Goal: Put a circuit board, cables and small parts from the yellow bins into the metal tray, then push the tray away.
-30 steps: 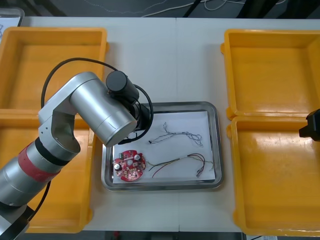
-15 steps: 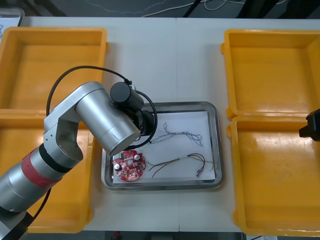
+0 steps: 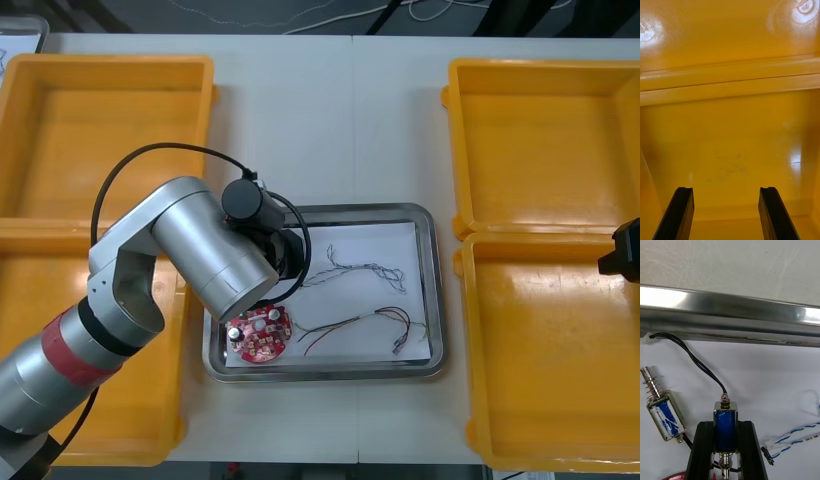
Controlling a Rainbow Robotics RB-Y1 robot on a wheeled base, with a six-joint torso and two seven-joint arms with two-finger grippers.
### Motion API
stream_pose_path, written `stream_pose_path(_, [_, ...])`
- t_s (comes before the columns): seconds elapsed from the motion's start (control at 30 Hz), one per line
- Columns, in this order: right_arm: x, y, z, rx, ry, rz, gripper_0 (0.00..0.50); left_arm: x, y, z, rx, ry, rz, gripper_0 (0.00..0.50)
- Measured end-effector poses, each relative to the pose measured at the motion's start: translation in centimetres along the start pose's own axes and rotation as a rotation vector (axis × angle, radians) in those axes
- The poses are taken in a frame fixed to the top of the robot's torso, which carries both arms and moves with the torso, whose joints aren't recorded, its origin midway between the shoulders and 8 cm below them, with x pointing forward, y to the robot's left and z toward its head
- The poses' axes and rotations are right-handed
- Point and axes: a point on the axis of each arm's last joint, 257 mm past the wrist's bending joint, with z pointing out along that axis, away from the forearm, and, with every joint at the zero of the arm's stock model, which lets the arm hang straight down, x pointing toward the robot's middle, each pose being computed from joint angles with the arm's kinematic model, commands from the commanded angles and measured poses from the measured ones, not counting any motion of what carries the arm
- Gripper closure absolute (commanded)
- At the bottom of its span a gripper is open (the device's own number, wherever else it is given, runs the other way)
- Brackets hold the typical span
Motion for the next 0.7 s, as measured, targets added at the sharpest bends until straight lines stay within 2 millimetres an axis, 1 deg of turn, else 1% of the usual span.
stream_pose_path(0.27, [0.00,0.00,0.00,0.000,0.000,0.000,0.000,0.06,0.34,0.20,-0.006,-0.002,0.007,0.500])
stream_pose_path(0.47, [0.00,0.00,0.00,0.000,0.000,0.000,0.000,-0.19,0.52,0.79,-0.005,-0.008,0.001,0.500])
stream_pose_path(0.5, [0.00,0.00,0.00,0.000,0.000,0.000,0.000,-0.23,0.57,0.88,-0.006,-0.009,0.000,0.499])
stream_pose_path(0.53, [0.00,0.00,0.00,0.000,0.000,0.000,0.000,-0.27,0.62,0.96,-0.006,-0.010,-0.001,0.486])
stream_pose_path(0.57, [0.00,0.00,0.00,0.000,0.000,0.000,0.000,-0.28,0.65,0.98,-0.007,-0.010,-0.001,0.390])
stream_pose_path(0.6, [0.00,0.00,0.00,0.000,0.000,0.000,0.000,-0.29,0.65,0.99,-0.007,-0.011,-0.001,0.355])
stream_pose_path(0.63, [0.00,0.00,0.00,0.000,0.000,0.000,0.000,-0.30,0.65,0.99,-0.007,-0.011,-0.001,0.296])
stream_pose_path(0.67, [0.00,0.00,0.00,0.000,0.000,0.000,0.000,-0.30,0.66,0.99,-0.007,-0.011,-0.001,0.257])
stream_pose_path(0.7, [0.00,0.00,0.00,0.000,0.000,0.000,0.000,-0.31,0.65,0.99,-0.007,-0.011,-0.001,0.233])
